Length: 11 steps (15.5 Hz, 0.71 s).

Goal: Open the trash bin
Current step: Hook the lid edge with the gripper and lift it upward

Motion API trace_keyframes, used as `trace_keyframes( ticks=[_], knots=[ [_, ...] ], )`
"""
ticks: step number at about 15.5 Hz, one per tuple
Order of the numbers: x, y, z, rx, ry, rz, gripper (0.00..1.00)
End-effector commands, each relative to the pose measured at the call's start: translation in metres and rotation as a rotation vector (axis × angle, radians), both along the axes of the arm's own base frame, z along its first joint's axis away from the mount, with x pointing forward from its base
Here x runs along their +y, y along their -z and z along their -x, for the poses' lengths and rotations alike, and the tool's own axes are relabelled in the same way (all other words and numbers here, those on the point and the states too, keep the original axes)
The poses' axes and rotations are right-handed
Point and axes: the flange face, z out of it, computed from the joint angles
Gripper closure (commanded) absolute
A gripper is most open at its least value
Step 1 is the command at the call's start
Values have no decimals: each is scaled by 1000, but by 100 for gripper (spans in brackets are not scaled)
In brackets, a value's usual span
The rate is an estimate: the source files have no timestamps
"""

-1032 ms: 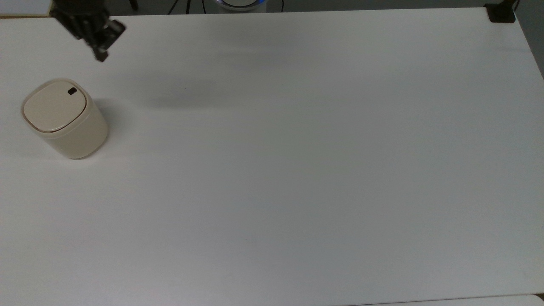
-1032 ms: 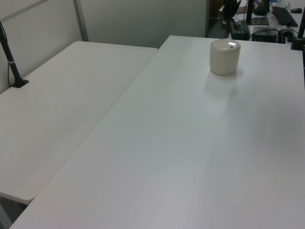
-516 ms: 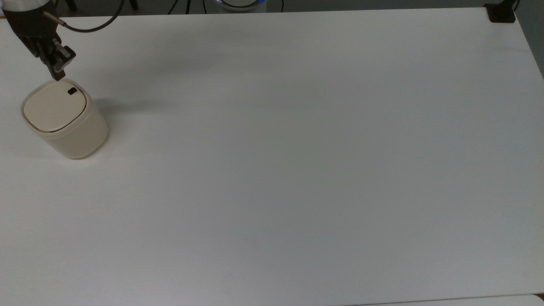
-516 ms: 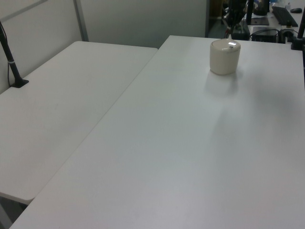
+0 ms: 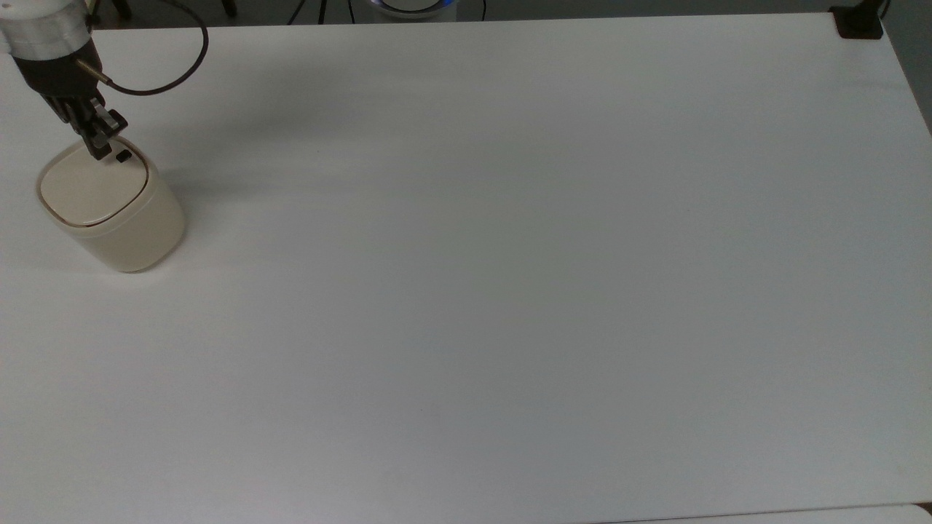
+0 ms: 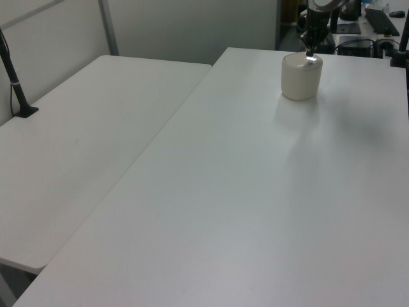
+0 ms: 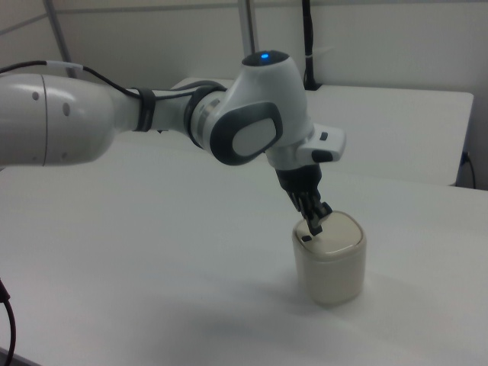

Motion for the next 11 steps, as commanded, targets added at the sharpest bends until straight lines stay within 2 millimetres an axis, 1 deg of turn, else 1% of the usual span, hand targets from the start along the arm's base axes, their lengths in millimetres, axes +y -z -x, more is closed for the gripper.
trace_keyframes(
  ticks=[1, 3, 5, 6, 7, 8, 9, 11],
  knots=[
    [4, 23, 0, -6, 14, -5, 100],
    [7, 34, -4, 8, 7, -5, 100],
    [8, 39, -5, 16, 6, -5, 100],
    [8, 39, -6, 15, 5, -3, 100],
    [8, 34, -5, 8, 5, -4, 100],
    [7, 23, -4, -3, 7, -5, 100],
    [9, 4, -1, -31, 1, -3, 100],
    [25, -29, 4, -41, -30, -28, 100]
  ],
)
